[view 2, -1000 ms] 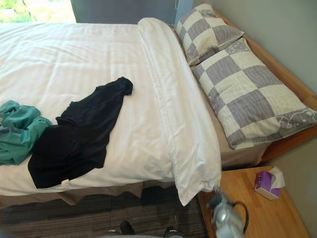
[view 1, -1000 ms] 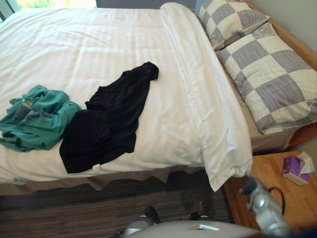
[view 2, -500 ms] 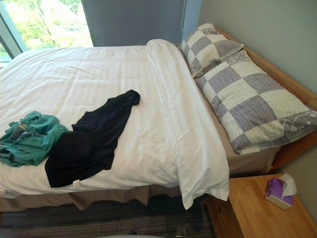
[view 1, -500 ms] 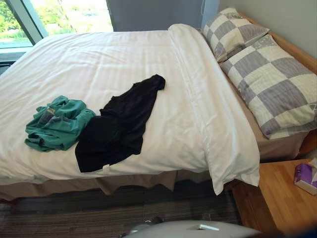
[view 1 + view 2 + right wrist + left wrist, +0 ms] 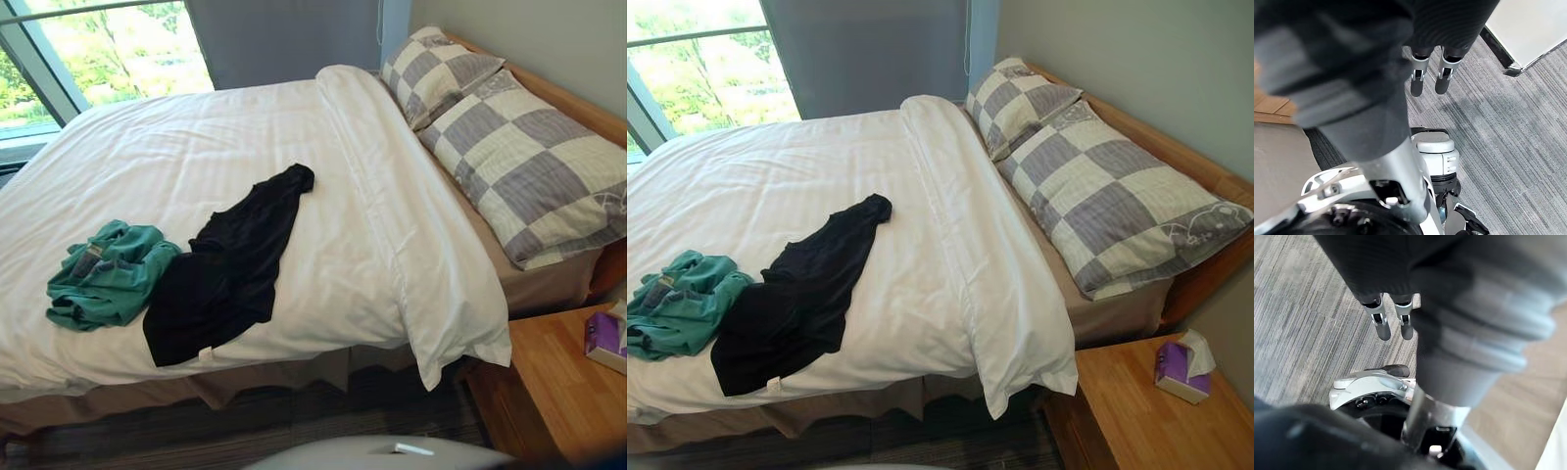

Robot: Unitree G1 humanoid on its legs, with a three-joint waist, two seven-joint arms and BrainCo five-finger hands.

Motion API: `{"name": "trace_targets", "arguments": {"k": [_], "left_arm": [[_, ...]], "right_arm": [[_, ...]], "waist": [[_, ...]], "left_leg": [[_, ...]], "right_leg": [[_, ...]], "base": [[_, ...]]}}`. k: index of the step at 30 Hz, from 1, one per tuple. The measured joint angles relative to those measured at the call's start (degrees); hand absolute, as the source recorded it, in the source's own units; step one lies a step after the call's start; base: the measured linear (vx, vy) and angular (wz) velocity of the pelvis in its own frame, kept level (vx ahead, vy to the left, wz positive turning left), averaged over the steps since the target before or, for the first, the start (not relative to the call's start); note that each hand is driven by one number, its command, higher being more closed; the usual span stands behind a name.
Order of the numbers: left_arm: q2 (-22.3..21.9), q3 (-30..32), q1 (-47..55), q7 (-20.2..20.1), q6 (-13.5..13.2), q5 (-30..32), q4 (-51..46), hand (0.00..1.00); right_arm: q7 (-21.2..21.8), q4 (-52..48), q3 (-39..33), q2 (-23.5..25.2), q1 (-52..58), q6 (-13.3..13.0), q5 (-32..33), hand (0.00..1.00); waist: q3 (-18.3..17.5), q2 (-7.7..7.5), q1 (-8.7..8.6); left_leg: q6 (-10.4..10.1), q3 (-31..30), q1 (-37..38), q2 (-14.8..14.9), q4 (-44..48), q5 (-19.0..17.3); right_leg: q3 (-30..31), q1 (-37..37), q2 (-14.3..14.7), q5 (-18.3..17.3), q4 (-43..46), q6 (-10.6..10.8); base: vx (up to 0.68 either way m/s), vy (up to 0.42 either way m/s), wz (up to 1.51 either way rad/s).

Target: Tidy the bed and pick cloth on bed and put in laundry

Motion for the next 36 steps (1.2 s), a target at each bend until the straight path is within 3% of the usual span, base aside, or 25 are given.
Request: {"name": "trace_targets", "arguments": {"k": [2,8,12,14,16,17,19,21,23,24,25,28,30,33,35,36], "left_arm": [[-0.4,0.8,0.0,1.3,-0.5,-0.4,0.0,0.00],[-0.8,3.0,0.0,6.5,-3.0,-0.3,1.3,0.00],[-1.9,6.9,0.4,7.2,-6.3,-0.4,2.1,0.00],[-2.1,7.6,0.6,6.5,-7.2,-0.4,2.1,0.00],[-2.1,8.1,0.9,5.6,-7.7,-0.3,1.9,0.00],[-2.3,8.1,1.4,5.3,-8.2,-0.3,1.2,0.00],[-2.4,8.0,2.2,4.8,-8.4,-0.3,0.0,0.00],[-2.5,6.2,4.5,4.8,-8.6,-0.2,-3.8,0.00],[-2.8,5.8,6.4,4.8,-8.6,0.8,-7.4,0.00],[-2.8,5.8,6.9,4.8,-8.6,1.1,-8.3,0.00],[-2.9,5.4,7.8,4.8,-8.8,2.3,-10.0,0.00],[-2.5,3.7,8.6,4.6,-10.1,4.9,-11.4,0.00],[-1.6,1.5,8.8,4.9,-10.5,5.4,-11.4,0.00],[-0.7,-2.0,8.0,5.2,-10.8,6.9,-11.4,0.00],[0.0,-3.6,6.0,5.8,-10.7,7.1,-11.5,0.00],[0.1,-5.0,4.2,6.1,-10.7,7.0,-11.6,0.00]], "right_arm": [[0.1,0.0,-1.0,0.2,0.1,0.7,0.9,0.00],[-1.1,-0.1,-11.7,0.4,-2.1,2.9,12.9,0.00],[-5.9,-2.9,-20.9,-1.1,-4.8,3.5,17.8,0.00],[-7.8,-6.5,-23.6,-3.1,-6.0,1.9,17.4,0.00],[-9.5,-12.1,-26.5,-6.0,-7.6,-1.5,15.5,0.00],[-9.8,-19.2,-26.6,-7.6,-8.6,-4.7,13.7,0.00],[-9.5,-26.5,-25.9,-8.6,-8.7,-7.1,12.6,0.00],[-7.4,-42.2,-23.6,-10.0,-9.3,-10.2,11.2,0.00],[-3.4,-56.3,-20.4,-9.9,-10.0,-11.0,11.0,0.00],[-1.7,-59.7,-19.1,-9.8,-10.1,-10.9,11.2,1.00],[1.6,-64.9,-16.7,-9.7,-10.9,-10.7,11.5,1.00],[10.1,-68.3,-11.5,-8.4,-15.1,-10.6,15.2,1.00],[11.5,-67.7,-8.2,-8.0,-18.1,-9.8,18.2,1.00],[9.9,-62.2,-4.6,-7.0,-25.1,-10.1,26.8,1.00],[7.1,-58.4,-3.6,-7.0,-32.0,-12.7,32.9,1.00],[5.6,-57.5,-3.8,-7.2,-37.3,-16.1,37.2,1.00]], "waist": [[0.1,-0.04,0.34],[0.0,-0.53,0.11],[-0.2,-1.77,1.22],[-0.5,-2.25,1.89],[-0.4,-2.70,1.97],[-0.4,-2.91,1.97],[-0.3,-3.00,1.92],[-0.6,-3.29,1.71],[-0.6,-3.84,1.71],[-0.6,-3.98,1.72],[-0.7,-4.26,1.79],[-0.7,-4.72,1.84],[-0.7,-4.56,1.92],[0.1,-3.65,2.23],[1.0,-2.01,3.03],[3.3,-0.81,3.54]], "left_leg": [[-0.1,0.8,-0.1,0.2,0.0,-0.1],[-1.1,2.9,-0.1,1.3,0.1,-0.3],[-1.5,2.8,-0.1,1.7,0.1,-0.2],[-1.5,2.8,0.0,1.7,0.1,-0.2],[-1.6,2.3,0.2,1.7,0.1,-0.3],[-1.6,2.3,0.2,1.6,0.1,-0.3],[-1.6,2.2,0.2,1.6,0.2,-0.3],[-1.6,1.9,0.1,1.8,0.3,-0.3],[-1.6,1.2,-0.2,1.8,0.4,-0.3],[-1.6,0.9,-0.1,1.8,0.4,-0.3],[-1.6,0.5,-0.2,1.8,0.4,-0.3],[-1.2,-0.8,-0.7,1.3,0.2,0.0],[-0.7,-1.6,-1.5,0.8,0.4,0.5],[0.5,-4.8,-4.2,-0.1,0.2,1.2],[1.1,-6.3,-8.2,-0.3,0.2,2.2],[1.3,-7.2,-10.8,-0.2,0.4,3.2]], "right_leg": [[1.0,-0.5,0.5,0.0,0.0,0.0],[4.1,-2.0,1.5,-0.5,0.0,-0.5],[3.9,-2.3,1.7,-1.0,1.0,-0.7],[3.9,-2.1,1.7,-1.0,0.9,-0.7],[3.6,-1.8,1.6,-1.0,0.9,-0.7],[3.3,-1.7,1.5,-1.0,1.0,-0.7],[3.1,-1.7,1.5,-1.0,1.1,-0.7],[2.5,-1.6,1.5,-1.0,1.2,-0.7],[2.2,-1.6,1.6,-1.0,1.0,-0.7],[2.1,-1.6,1.7,-1.0,0.9,-0.7],[1.7,-1.5,1.7,-1.0,0.8,-0.7],[0.9,-1.4,1.4,-1.0,0.5,-0.7],[0.4,-1.7,1.1,-1.0,0.4,-0.7],[-1.3,-3.0,0.3,-1.2,0.5,-0.3],[-2.3,-6.7,0.0,-0.9,1.3,-0.3],[-2.9,-9.0,0.1,-0.2,1.6,-0.6]], "base": [[0.02,-0.006,-0.20],[0.06,-0.018,-0.24],[0.10,-0.029,0.00],[0.08,-0.014,0.03],[0.09,-0.002,0.11],[0.09,0.001,0.07],[0.04,-0.002,0.04],[0.01,-0.018,0.07],[-0.02,-0.027,0.13],[-0.04,-0.021,0.17],[-0.03,-0.011,0.14],[-0.04,-0.002,0.19],[-0.04,0.017,0.30],[-0.07,0.025,0.46],[-0.11,0.054,0.45],[-0.11,0.037,0.42]]}}
